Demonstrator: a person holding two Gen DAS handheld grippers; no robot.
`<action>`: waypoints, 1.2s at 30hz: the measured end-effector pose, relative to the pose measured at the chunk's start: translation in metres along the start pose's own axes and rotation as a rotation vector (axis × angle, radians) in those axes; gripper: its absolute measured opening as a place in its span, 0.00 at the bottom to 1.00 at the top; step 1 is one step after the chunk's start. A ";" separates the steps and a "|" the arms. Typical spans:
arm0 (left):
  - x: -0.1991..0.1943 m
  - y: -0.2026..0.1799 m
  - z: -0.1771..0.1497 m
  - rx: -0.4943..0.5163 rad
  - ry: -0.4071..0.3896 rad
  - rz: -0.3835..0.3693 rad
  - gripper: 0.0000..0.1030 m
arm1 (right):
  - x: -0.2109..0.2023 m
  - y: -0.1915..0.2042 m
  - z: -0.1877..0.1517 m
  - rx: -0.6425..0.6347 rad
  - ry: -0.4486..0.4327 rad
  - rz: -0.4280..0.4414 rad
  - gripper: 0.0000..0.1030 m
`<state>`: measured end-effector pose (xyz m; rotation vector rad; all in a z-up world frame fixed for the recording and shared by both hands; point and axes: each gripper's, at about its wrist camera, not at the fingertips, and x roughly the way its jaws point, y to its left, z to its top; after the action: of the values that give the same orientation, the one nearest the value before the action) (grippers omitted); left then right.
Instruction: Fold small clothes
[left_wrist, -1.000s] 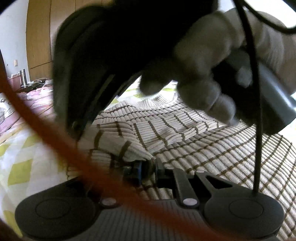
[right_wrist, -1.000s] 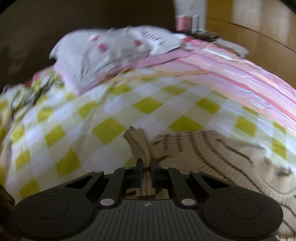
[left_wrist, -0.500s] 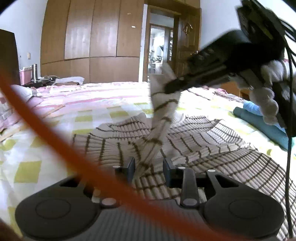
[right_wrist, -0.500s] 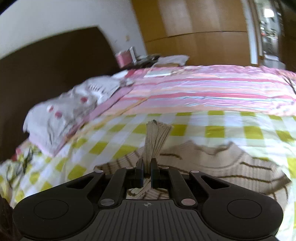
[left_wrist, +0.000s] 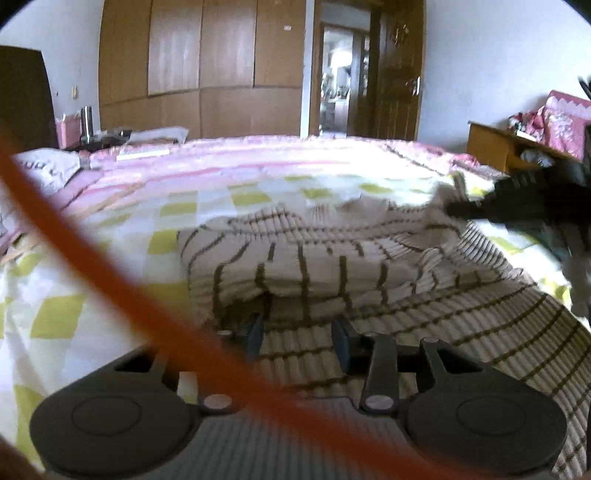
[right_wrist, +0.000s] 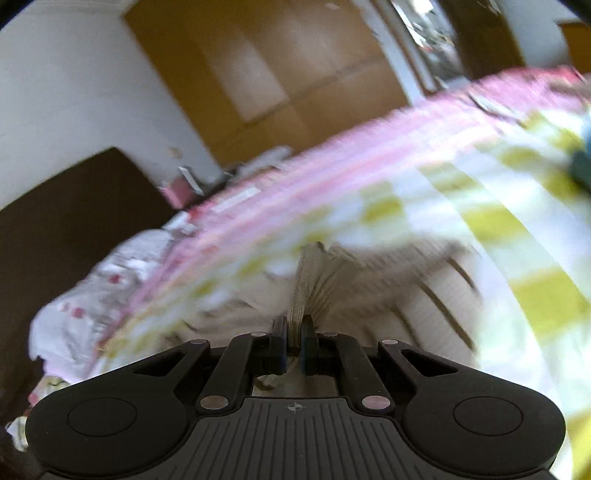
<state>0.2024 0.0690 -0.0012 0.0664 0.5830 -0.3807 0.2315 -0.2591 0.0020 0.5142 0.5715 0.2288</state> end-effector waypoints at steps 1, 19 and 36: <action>0.002 -0.001 0.000 -0.001 0.011 0.005 0.44 | 0.001 -0.007 -0.005 0.005 0.016 -0.008 0.06; -0.009 -0.009 0.032 0.025 -0.038 0.045 0.44 | -0.014 -0.029 0.003 0.121 -0.045 -0.006 0.05; 0.020 0.002 0.023 0.016 0.081 0.141 0.45 | -0.016 -0.045 -0.010 0.081 -0.027 -0.128 0.12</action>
<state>0.2300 0.0603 0.0068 0.1380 0.6518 -0.2461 0.2151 -0.2989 -0.0214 0.5564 0.5872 0.0775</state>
